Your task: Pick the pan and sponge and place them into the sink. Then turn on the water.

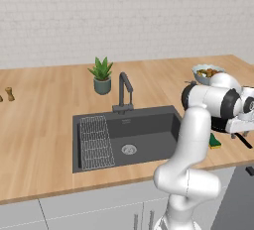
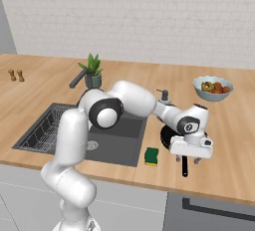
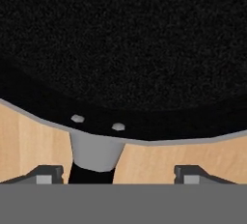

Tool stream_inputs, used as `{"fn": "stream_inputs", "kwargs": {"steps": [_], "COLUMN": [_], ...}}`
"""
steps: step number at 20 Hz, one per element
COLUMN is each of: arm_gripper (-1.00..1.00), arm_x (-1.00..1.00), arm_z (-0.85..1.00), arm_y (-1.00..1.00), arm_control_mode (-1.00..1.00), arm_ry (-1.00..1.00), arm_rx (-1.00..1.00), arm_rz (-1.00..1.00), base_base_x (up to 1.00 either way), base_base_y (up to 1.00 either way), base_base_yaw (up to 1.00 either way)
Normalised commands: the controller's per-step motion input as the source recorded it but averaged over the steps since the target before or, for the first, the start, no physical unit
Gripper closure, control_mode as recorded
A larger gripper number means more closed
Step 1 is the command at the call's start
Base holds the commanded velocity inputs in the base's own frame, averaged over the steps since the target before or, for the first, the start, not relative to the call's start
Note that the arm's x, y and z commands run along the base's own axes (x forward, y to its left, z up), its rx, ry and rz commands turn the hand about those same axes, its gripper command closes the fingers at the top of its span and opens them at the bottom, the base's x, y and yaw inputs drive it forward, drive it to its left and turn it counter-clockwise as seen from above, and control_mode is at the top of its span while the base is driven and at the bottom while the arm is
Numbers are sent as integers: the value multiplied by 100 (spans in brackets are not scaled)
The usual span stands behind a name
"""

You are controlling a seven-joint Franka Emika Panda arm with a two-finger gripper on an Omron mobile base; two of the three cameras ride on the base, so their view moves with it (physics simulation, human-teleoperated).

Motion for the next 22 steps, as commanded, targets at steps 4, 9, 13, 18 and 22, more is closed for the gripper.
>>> {"fn": "stream_inputs", "kwargs": {"steps": [4, 9, 13, 18, 22], "arm_gripper": [-100, 100, 100, 100, 100], "arm_x": [0, 0, 0, 0, 46], "arm_z": [-7, -15, -3, 0, 12], "arm_y": [0, 4, 3, 0, 10], "arm_control_mode": [-100, -100, -100, -100, -100], "arm_ry": [-1, -4, -8, -1, -4], "arm_rx": [0, 0, 0, 0, 6], "arm_rz": [0, 0, 0, 0, 13], "base_base_x": [0, 0, 0, 0, 0], "base_base_y": [0, 0, 0, 0, 0], "base_base_yaw": [0, 0, 0, 0, 0]}}
